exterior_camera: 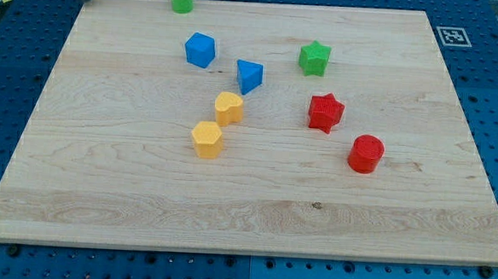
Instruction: Move the green circle to the top right of the green star
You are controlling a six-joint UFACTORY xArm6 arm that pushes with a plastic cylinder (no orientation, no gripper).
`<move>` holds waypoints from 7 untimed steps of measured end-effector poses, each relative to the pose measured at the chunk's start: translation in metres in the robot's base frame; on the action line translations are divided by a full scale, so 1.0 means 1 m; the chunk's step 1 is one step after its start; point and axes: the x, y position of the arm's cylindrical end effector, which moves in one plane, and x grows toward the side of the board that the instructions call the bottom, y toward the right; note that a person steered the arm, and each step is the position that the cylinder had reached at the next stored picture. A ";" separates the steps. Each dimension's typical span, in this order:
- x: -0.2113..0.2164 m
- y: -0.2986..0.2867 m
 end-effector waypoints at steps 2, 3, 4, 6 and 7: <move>-0.002 0.006; -0.002 0.006; -0.001 0.014; -0.002 0.024; -0.002 0.029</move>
